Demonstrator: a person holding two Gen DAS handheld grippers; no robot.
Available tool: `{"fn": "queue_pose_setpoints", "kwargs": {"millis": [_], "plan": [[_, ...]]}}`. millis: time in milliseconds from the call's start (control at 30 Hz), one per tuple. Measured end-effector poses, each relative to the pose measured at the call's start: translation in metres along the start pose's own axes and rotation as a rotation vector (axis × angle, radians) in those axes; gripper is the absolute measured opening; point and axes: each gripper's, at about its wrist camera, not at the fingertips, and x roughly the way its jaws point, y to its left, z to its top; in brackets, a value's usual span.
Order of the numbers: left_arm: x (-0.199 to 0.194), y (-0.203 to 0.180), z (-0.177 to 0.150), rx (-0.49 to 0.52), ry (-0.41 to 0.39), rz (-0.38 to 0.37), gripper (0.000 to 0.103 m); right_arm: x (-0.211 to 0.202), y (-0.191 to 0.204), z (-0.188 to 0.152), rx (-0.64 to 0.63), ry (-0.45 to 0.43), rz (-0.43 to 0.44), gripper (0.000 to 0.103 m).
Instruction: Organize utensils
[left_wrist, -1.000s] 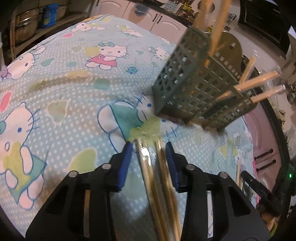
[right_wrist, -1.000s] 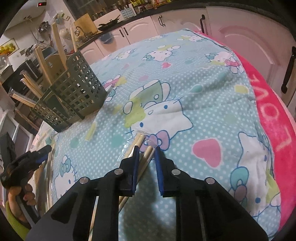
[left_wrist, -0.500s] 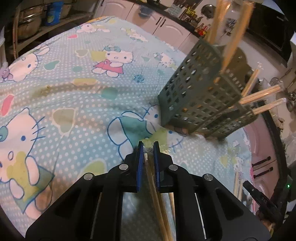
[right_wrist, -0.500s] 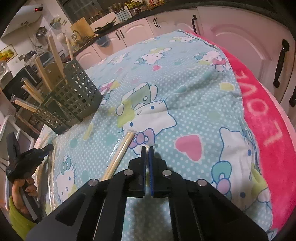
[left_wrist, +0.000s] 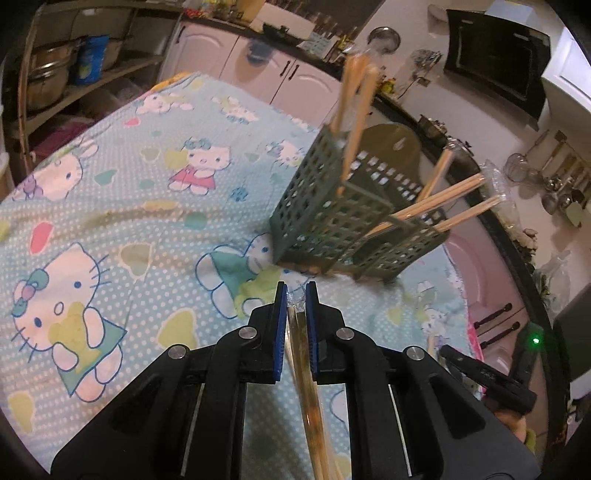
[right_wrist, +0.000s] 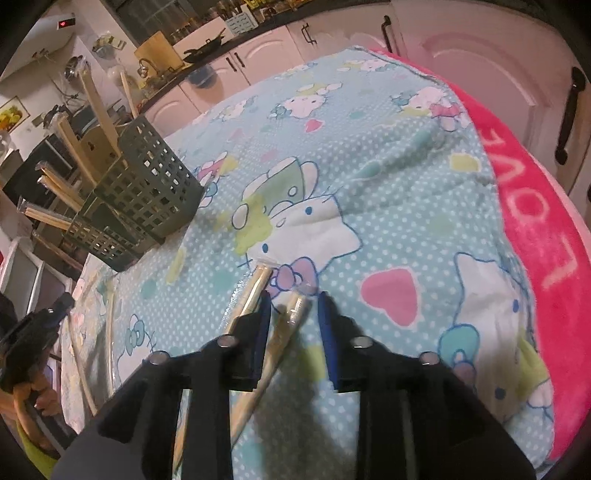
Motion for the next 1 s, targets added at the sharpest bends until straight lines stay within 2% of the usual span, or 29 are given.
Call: {"fn": "queue_pose_setpoints", "kwargs": {"millis": [100,133,167,233,400,800,1000], "plan": [[-0.008,-0.008,0.004,0.014,-0.024,-0.013,0.004,0.007,0.009,0.003,-0.036,0.01,-0.034,0.027],[-0.009,-0.011,0.005,0.018,-0.029,-0.017,0.004,0.009,0.011,0.003,-0.048,0.008,-0.046,0.023],[-0.012,-0.015,0.008,0.026,-0.037,-0.024,0.004,0.01,0.013,0.004,-0.068,0.005,-0.064,0.015],[-0.018,-0.022,0.012,0.039,-0.05,-0.033,0.004,0.01,0.014,0.005,-0.073,-0.002,-0.059,0.009],[-0.028,-0.036,0.021,0.067,-0.082,-0.058,0.004,-0.007,0.024,0.01,-0.11,-0.056,-0.022,0.007],[-0.05,-0.066,0.04,0.107,-0.148,-0.129,0.003,-0.1,0.076,0.012,-0.206,-0.289,0.168,0.006],[-0.057,-0.08,0.052,0.14,-0.174,-0.141,0.003,-0.135,0.105,0.02,-0.278,-0.411,0.18,0.006]]}}
